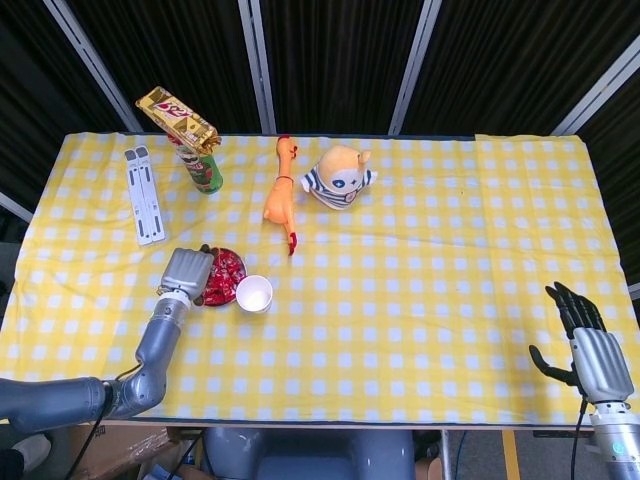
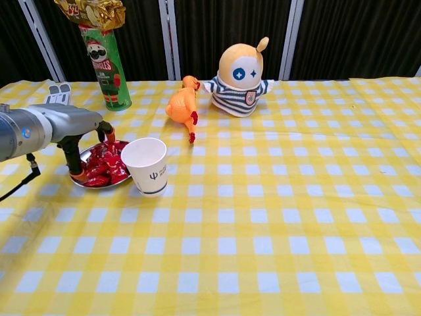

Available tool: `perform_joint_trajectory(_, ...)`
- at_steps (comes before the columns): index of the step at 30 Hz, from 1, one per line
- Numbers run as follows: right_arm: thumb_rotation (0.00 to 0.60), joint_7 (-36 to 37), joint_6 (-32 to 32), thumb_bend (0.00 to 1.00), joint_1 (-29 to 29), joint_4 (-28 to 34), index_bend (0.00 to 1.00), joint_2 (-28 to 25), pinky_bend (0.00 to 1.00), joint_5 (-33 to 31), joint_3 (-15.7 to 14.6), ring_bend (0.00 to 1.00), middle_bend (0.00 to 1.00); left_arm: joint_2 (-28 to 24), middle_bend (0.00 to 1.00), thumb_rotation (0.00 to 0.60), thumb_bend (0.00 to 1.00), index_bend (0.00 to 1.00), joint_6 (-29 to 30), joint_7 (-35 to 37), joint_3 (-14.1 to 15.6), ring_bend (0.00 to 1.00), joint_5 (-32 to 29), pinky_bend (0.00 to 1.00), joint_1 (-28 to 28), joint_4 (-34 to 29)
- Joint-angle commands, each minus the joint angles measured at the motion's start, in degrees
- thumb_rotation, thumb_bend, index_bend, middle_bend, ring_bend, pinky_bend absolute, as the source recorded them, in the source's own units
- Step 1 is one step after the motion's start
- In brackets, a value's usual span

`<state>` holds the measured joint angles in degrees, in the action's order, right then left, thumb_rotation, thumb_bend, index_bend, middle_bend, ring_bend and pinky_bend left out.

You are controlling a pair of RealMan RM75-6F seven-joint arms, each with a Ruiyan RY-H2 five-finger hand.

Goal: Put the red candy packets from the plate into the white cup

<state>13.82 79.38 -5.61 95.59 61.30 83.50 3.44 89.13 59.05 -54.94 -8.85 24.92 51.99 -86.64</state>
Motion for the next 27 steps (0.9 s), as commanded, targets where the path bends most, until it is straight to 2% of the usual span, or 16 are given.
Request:
perform_joint_trajectory(1,0.600,0.00,0.12,0.41,0.08,-0.01,0.00,0.05,0.00,0.02,-0.03,0.00,0.00,0.50,0.20,0.600,0.19,0.22,-0.12,0.15,0.30,0.85,-0.31,0.89,0.39,0.40)
perform_joint_trajectory(12,0.600,0.02,0.25,0.41,0.12,-0.06,0.00,0.10,0.00,0.09,0.03,0.00,0.00,1.60,0.32,0.600,0.26,0.34,0.33,0.44,1.42,0.86,-0.62,0.90,1.25,2.09)
perform_joint_trajectory(20,0.600,0.13,0.50,0.41,0.18,-0.12,0.00,0.21,0.00,0.20,0.09,0.00,0.00,2.58,0.47,0.600,0.40,0.46,0.67,1.38,1.74,0.87,0.40,0.91,1.36,3.81)
perform_joint_trajectory(27,0.600,0.16,0.67,0.41,0.25,-0.03,0.00,0.21,0.00,0.33,0.07,0.00,0.00,3.38,0.57,0.600,0.46,0.52,1.44,2.62,1.92,0.87,2.61,0.91,1.10,5.45)
